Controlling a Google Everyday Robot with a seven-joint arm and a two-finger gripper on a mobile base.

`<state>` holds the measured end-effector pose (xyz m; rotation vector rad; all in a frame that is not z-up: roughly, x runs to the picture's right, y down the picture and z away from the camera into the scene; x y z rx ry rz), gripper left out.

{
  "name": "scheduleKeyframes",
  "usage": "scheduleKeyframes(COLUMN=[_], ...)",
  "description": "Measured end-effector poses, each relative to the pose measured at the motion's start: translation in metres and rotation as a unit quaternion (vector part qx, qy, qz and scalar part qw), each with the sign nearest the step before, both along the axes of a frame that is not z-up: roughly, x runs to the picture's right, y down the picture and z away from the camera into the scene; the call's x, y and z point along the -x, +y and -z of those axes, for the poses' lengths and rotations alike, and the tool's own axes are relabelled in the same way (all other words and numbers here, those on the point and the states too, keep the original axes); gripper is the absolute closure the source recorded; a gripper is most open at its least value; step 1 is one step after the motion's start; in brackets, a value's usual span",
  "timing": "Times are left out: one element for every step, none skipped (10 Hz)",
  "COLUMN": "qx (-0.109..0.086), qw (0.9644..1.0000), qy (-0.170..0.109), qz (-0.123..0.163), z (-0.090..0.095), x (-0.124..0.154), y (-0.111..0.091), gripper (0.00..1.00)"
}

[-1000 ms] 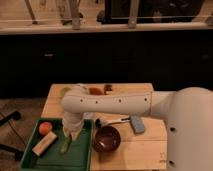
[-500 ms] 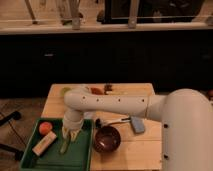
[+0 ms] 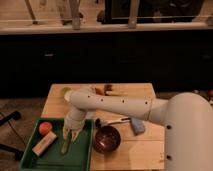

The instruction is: Place pepper in tray

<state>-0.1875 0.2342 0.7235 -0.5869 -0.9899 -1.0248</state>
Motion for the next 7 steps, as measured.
scheduleKeyframes(qx=[-0.003, -0.007, -0.010, -0.013, -0.016, -0.018, -0.018], qw=[1.0000, 0.9999, 0.9999, 0.9998, 0.9996, 0.9996, 0.9996], qy=[-0.005, -0.010, -0.014, -0.018, -0.021, -0.023, -0.023], qz=[0.000, 0.000, 0.000, 0.000, -0.002, -0.004, -0.007], z=[0.002, 0.004, 0.005, 0.006, 0.005, 0.003, 0.000], x=[0.000, 0.001, 0.002, 0.003, 0.003, 0.002, 0.001], y=[-0.001, -0.003, -0.004, -0.005, -0.009, -0.012, -0.015], gripper=[0.20, 0.20, 0.20, 0.20, 0.20, 0.20, 0.20])
